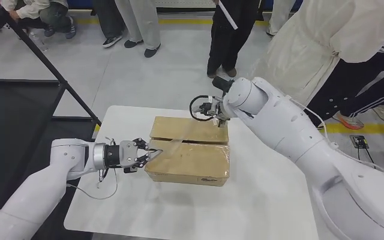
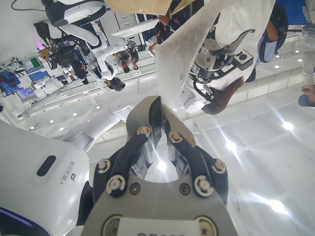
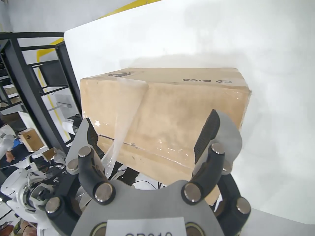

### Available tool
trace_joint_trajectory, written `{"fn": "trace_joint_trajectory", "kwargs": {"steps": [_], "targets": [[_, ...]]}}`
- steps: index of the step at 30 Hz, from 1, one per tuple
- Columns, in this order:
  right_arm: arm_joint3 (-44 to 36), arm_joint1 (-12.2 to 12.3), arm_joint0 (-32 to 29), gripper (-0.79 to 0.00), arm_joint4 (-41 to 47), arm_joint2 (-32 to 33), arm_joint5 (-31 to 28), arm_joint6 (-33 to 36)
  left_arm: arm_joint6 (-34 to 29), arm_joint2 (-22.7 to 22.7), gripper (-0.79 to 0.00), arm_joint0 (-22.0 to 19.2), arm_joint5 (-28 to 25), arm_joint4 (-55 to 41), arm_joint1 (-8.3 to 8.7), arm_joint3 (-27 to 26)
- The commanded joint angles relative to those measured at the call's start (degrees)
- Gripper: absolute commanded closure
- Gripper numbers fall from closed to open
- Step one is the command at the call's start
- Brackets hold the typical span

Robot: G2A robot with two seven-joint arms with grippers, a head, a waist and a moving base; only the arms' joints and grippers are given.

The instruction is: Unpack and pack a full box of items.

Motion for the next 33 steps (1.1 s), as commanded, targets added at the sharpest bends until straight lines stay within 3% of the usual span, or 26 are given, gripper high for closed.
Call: {"fn": "trace_joint_trajectory", "kwargs": {"steps": [1,9,19,26,33], "targets": [[1.4,-1.6,0.4,-0.785,-1.5,-0.8,0.2,1.3,-0.2,0.1,0.000,-0.1,0.0,0.1,-0.02,0.1],[9.2,-6.9,0.7,-0.785,-1.5,-0.2,-3.3,1.4,-1.4,1.1,0.000,-0.6,0.0,1.6,-0.11,-0.7],[9.4,-6.9,0.2,-0.785,-1.7,0.1,-4.2,0.2,-8.8,2.8,0.000,-0.5,0.0,9.9,1.19,-4.1],[3.9,-6.5,-0.9,-0.785,-8.7,-0.7,-2.6,-2.8,-14.2,4.2,0.000,-0.9,0.0,14.3,2.08,-5.0],[-1.8,-6.2,-0.9,-0.785,-15.9,-2.1,-2.9,0.2,-18.4,4.7,0.000,-0.1,0.0,17.7,3.18,-6.5]]}}
